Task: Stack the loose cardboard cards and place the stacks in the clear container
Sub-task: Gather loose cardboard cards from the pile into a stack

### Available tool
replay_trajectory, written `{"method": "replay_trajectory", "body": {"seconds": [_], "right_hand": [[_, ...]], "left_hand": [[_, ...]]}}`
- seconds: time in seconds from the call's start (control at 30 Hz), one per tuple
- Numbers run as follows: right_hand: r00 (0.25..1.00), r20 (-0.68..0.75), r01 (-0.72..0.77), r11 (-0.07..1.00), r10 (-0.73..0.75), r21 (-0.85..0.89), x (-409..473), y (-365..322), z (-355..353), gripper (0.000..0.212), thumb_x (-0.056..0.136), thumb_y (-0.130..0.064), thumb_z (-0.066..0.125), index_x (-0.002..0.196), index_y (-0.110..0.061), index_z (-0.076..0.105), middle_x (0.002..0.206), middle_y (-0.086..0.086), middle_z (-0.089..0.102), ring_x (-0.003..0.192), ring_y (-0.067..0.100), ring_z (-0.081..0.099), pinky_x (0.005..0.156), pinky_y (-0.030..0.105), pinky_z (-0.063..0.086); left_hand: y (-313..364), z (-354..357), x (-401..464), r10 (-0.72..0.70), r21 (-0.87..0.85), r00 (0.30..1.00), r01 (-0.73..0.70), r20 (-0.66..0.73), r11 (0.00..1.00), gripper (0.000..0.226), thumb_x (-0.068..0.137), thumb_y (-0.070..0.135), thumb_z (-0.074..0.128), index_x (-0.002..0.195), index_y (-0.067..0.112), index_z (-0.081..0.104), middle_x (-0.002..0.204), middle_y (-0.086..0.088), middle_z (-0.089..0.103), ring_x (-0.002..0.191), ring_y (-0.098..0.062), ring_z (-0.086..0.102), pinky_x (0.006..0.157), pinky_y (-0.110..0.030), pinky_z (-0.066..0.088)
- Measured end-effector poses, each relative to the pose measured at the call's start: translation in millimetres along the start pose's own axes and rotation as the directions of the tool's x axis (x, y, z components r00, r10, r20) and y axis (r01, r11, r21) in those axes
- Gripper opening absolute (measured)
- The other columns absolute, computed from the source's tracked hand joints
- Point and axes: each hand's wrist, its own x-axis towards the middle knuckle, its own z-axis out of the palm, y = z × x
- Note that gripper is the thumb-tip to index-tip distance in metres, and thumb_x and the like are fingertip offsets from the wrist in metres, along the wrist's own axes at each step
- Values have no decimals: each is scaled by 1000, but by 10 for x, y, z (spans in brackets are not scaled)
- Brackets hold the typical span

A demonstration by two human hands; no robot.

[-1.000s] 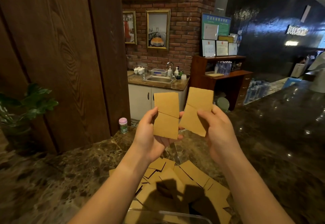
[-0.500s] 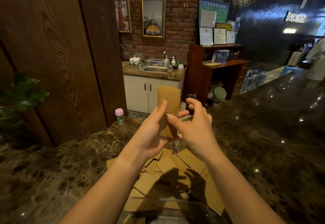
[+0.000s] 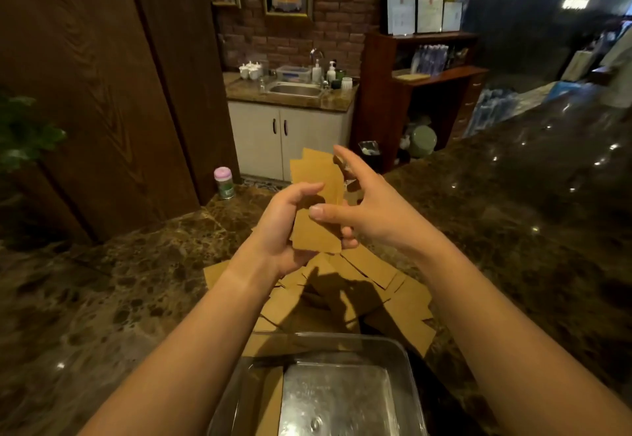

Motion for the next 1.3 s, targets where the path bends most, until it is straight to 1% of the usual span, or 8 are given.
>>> {"method": "replay_trajectory", "body": {"seconds": [0.2,0.37,0.53,0.67,0.77,0.97,1.1,1.3], "right_hand": [[942,-240,-277,948,235,-159,180,746,-246,71,93,-53,58,154,-31,27,146,-7,45,123,12,50,97,32,44],[752,-79,-604,637,654,-478,107,1696,-189,70,87,-52,67,145,-19,44,144,8,53,126,25,53,105,39,44],[740,-199,-593,485,642,-643,169,2090,-32,101,50,-78,71,133,-24,51,140,8,52,131,34,43,105,53,40],[715,-207,-657,539,668,-528,220,2110,-38,80,52,-60,83,118,-22,59,122,5,63,111,27,57,94,45,49],[752,-192,-645,644,631,-411,216,2074,-68,49,77,-24,80,121,-12,59,117,7,64,100,23,58,79,31,48],[834,-47,-551,826,550,-121,130,1843,-155,39,79,-11,79,112,-24,63,113,0,68,98,17,64,78,34,54],[801,255,-343,765,541,-545,65,1629,35,76,76,-22,83,142,-28,46,136,-4,53,126,21,51,105,43,45],[800,221,-156,549,558,-821,11,1655,293,92,62,-42,89,139,-26,42,136,2,39,126,25,38,100,43,45]], "left_hand": [[-44,-244,85,47,-49,990,-54,-136,997,36,95,30,46,110,-1,55,82,-14,59,64,-29,60,73,-47,59],[-102,-458,171,29,-28,981,-35,-193,999,40,95,34,43,113,1,57,88,-16,59,65,-31,63,71,-48,59],[-181,-476,291,4,-87,976,-23,-217,996,38,93,23,44,86,3,75,81,-16,60,67,-35,62,72,-54,57],[-233,-552,395,-20,-103,968,-6,-250,995,33,89,20,46,120,10,55,82,-17,63,65,-28,60,60,-39,55],[-281,-658,469,82,-126,962,-118,-259,985,52,93,14,44,135,45,46,102,-21,62,68,-28,58,62,-40,50],[-273,-697,462,64,-177,948,-125,-312,976,39,94,18,49,131,29,55,105,-18,59,69,-26,58,60,-35,48],[-269,-690,457,70,-182,945,-134,-319,974,38,95,20,50,132,31,54,109,-19,59,71,-26,60,60,-36,49],[-280,-677,421,64,-175,942,-128,-328,976,39,96,19,51,133,32,53,113,-20,59,74,-27,61,63,-38,51]]}}
